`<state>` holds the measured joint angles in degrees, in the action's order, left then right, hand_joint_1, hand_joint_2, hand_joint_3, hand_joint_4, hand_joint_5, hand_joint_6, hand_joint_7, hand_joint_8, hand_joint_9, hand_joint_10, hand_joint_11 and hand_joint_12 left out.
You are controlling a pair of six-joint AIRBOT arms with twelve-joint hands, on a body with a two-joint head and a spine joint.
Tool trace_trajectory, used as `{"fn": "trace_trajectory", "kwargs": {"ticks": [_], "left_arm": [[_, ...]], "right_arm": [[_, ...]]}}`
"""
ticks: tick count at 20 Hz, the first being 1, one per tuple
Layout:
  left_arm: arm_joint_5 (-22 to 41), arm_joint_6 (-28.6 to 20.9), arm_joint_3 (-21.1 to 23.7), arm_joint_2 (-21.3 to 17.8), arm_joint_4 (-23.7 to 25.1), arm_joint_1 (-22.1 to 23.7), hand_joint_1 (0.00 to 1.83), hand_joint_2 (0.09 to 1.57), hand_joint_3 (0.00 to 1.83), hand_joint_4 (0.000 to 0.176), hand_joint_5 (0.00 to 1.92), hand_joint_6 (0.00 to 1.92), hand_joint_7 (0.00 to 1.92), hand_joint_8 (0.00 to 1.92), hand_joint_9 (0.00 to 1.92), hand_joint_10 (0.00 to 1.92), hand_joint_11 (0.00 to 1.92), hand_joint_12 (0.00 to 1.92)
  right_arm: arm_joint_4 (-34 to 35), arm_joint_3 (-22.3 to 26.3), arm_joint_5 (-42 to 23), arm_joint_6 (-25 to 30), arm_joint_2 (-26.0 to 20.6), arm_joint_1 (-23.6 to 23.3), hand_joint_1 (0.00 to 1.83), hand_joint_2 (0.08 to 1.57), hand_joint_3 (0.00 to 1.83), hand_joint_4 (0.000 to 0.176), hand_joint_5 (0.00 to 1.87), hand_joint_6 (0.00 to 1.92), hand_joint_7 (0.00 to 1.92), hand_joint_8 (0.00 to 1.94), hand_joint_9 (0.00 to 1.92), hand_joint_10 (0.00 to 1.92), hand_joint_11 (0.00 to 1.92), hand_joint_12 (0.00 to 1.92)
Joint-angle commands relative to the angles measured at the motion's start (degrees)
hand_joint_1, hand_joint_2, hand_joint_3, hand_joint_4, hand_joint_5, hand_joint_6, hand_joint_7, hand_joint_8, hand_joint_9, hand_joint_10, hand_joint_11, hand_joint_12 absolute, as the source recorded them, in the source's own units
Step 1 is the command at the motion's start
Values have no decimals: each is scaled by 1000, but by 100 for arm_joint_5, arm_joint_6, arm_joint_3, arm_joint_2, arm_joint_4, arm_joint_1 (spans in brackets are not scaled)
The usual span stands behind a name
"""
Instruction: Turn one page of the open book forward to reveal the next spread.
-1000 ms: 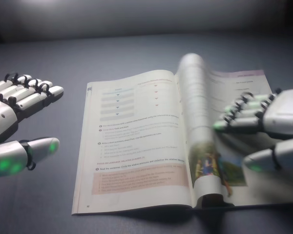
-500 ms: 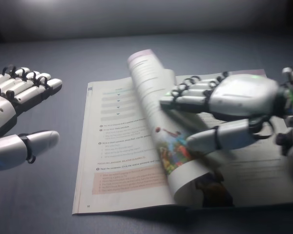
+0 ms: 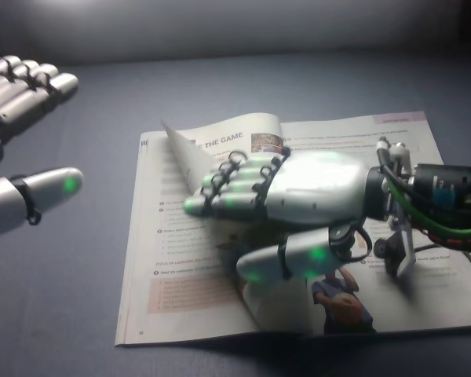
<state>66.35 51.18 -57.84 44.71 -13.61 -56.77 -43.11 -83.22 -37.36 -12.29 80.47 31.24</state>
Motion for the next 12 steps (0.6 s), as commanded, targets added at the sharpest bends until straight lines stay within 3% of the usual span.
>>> {"fn": "trace_trajectory", "kwargs": {"ticks": [1, 3, 4, 9, 12], "left_arm": [[729, -2, -18, -70, -72, 4, 0, 1288, 0, 0, 71, 0, 48, 3, 36, 10, 40, 18], [744, -2, -17, -134, -176, -95, 0, 1290, 0, 0, 72, 1, 50, 3, 42, 11, 6, 3], [747, -2, -14, -154, -210, -127, 0, 1310, 2, 0, 82, 5, 67, 9, 39, 8, 6, 3], [628, -2, -30, -182, -233, -153, 0, 1345, 14, 0, 91, 6, 74, 8, 59, 12, 21, 9], [580, -2, -29, -160, -217, -154, 0, 1304, 0, 0, 84, 0, 72, 2, 69, 7, 61, 27]], "right_arm": [[39, 69, -845, 317, 26, -60, 0, 1390, 0, 0, 200, 9, 190, 7, 143, 9, 49, 31], [-194, 197, -1336, 721, 23, -94, 0, 1367, 0, 0, 230, 12, 212, 9, 174, 15, 48, 30], [-268, 278, -1551, 785, 22, -165, 0, 1336, 0, 0, 335, 6, 321, 8, 279, 12, 131, 72], [-467, 729, -2388, 788, -201, -599, 0, 1352, 4, 0, 364, 8, 383, 19, 329, 19, 183, 96], [-229, 745, -2762, 784, -291, -733, 0, 1362, 5, 0, 188, 0, 190, 0, 132, 1, 49, 37]]}}
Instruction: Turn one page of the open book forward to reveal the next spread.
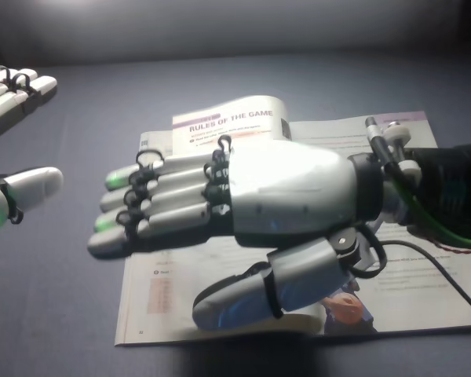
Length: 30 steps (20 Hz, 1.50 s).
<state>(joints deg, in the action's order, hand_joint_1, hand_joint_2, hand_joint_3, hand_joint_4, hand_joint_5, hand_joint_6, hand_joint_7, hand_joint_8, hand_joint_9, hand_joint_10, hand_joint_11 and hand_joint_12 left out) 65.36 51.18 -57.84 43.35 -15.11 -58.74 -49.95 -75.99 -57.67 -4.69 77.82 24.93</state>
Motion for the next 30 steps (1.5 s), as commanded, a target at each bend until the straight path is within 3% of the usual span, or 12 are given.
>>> {"fn": "trace_trajectory", "kwargs": {"ticks": [1, 7, 8, 9, 10, 11, 13, 25, 26, 27, 28, 30], "left_arm": [[663, -2, -29, -23, -55, 45, 0, 1304, 0, 0, 84, 0, 72, 2, 69, 7, 61, 27], [680, -9, 15, -8, -52, 41, 0, 1327, 0, 0, 185, 16, 169, 16, 135, 12, 129, 71], [714, -16, 26, -8, -54, 30, 0, 1432, 42, 0, 36, 2, 41, 2, 26, 2, 50, 40], [752, -27, 37, -8, -60, 14, 0, 1250, 0, 48, 85, 6, 160, 5, 197, 14, 254, 173], [803, -49, 49, -9, -67, -10, 0, 1296, 0, 0, 232, 12, 292, 25, 299, 37, 50, 841], [843, -80, 57, -10, -71, -35, 0, 1305, 0, 0, 267, 12, 327, 22, 325, 43, 9, 1089], [978, -227, 60, -10, -75, -90, 0, 1299, 15, 0, 87, 0, 66, 1, 53, 1, 0, 179], [2011, -637, 235, 80, -98, -264, 0, 1306, 0, 0, 87, 0, 63, 0, 2, 0, 0, 2], [2166, -751, 228, 129, -103, -276, 0, 1254, 0, 51, 99, 5, 17, 0, 0, 0, 0, 0], [2299, -837, 227, 161, -101, -290, 0, 1241, 0, 57, 106, 7, 11, 1, 0, 0, 0, 0], [2439, -911, 230, 178, -89, -306, 0, 1285, 0, 29, 81, 1, 4, 0, 0, 0, 0, 0], [2692, -1056, 233, 190, -63, -337, 0, 1291, 0, 34, 68, 0, 0, 0, 0, 0, 0, 0]], "right_arm": [[551, 22, -830, 12, -75, -114, 0, 1362, 5, 0, 188, 0, 190, 0, 132, 1, 49, 37], [1469, 156, -842, -713, -759, -125, 0, 1343, 0, 0, 106, 0, 75, 0, 28, 0, 0, 0], [1605, 158, -808, -758, -916, -124, 0, 1329, 0, 0, 118, 6, 91, 8, 27, 1, 0, 0], [1746, 162, -791, -802, -1061, -80, 0, 1332, 0, 0, 84, 0, 66, 1, 26, 0, 0, 0], [1881, 170, -780, -875, -1184, -12, 0, 1341, 0, 0, 94, 7, 66, 2, 24, 0, 0, 0], [2057, 192, -776, -971, -1297, 74, 0, 1343, 0, 0, 96, 8, 66, 3, 24, 0, 0, 0], [2496, 268, -776, -1203, -1592, 269, 0, 1368, 22, 0, 153, 1, 132, 1, 103, 2, 38, 33], [4985, 582, -1551, -1842, -2403, 2161, 0, 1277, 7, 0, 184, 3, 163, 2, 114, 4, 70, 50], [5218, 662, -1848, -1842, -2495, 2360, 0, 1350, 12, 0, 174, 1, 151, 1, 96, 0, 54, 49], [5408, 724, -2158, -1842, -2543, 2542, 0, 1364, 11, 0, 142, 0, 123, 0, 68, 0, 21, 36], [5574, 767, -2422, -1842, -2563, 2692, 0, 1399, 7, 0, 173, 3, 148, 2, 75, 1, 19, 41], [5827, 855, -2886, -1842, -2584, 2935, 49, 1433, 10, 0, 186, 5, 156, 3, 76, 1, 15, 44]]}}
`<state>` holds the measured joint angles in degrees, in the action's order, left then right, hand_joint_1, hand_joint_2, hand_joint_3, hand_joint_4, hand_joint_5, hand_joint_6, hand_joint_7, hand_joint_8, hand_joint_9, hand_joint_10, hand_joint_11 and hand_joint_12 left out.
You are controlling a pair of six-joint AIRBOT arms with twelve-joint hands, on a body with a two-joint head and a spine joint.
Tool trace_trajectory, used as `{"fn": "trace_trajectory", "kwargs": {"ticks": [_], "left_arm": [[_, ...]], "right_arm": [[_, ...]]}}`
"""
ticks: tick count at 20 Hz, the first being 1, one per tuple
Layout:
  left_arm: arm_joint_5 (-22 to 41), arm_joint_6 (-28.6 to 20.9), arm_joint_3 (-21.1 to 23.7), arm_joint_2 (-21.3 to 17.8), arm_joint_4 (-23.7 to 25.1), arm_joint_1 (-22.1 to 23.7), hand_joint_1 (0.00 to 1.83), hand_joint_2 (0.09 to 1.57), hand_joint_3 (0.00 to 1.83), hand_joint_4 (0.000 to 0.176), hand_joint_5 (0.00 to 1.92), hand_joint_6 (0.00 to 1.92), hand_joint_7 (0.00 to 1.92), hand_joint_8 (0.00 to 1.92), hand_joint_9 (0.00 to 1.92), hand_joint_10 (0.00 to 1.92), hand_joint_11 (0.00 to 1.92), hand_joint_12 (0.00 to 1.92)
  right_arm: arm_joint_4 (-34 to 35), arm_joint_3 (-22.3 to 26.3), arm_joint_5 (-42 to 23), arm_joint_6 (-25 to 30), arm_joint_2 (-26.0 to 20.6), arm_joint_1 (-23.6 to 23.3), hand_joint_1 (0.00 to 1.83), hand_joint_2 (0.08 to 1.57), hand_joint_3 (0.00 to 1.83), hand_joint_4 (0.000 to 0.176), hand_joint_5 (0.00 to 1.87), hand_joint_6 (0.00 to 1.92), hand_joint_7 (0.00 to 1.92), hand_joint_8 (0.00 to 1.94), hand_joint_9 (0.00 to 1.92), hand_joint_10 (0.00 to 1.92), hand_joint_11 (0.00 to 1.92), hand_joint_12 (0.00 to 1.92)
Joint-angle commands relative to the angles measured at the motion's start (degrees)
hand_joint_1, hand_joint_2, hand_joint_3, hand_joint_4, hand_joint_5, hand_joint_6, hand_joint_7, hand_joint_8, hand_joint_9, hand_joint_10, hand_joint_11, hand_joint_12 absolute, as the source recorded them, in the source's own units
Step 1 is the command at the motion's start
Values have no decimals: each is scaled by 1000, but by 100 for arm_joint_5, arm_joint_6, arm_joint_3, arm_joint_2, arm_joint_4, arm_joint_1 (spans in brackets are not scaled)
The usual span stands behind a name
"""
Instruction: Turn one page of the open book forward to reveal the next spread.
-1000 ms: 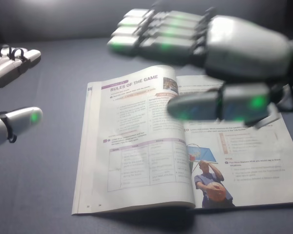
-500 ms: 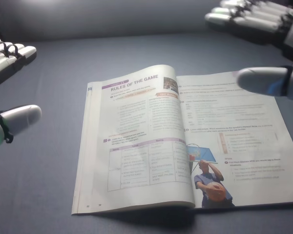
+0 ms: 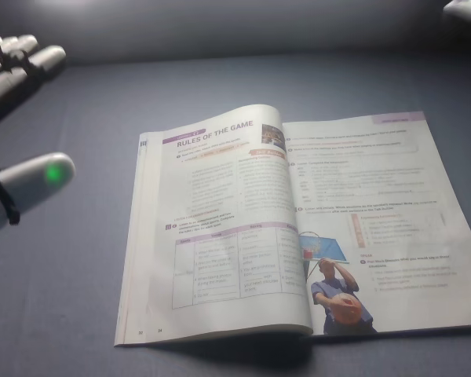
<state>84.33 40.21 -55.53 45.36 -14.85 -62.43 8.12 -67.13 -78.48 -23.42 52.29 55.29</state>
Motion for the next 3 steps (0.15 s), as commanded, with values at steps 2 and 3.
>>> {"fn": "trace_trajectory", "kwargs": {"ticks": [2, 3], "left_arm": [[1082, -91, 0, -1, -17, 31, 0, 1340, 16, 0, 89, 6, 39, 11, 11, 3, 3, 1], [1185, -114, 0, 18, 40, 58, 0, 1320, 5, 0, 67, 0, 32, 6, 1, 0, 0, 0]], "right_arm": [[2, 73, -1061, 31, -46, 4, 286, 1454, 1, 0, 178, 1, 114, 0, 56, 1, 15, 10], [-69, 111, -1184, 31, -41, 10, 364, 1481, 5, 0, 134, 0, 41, 0, 10, 0, 2, 1]]}}
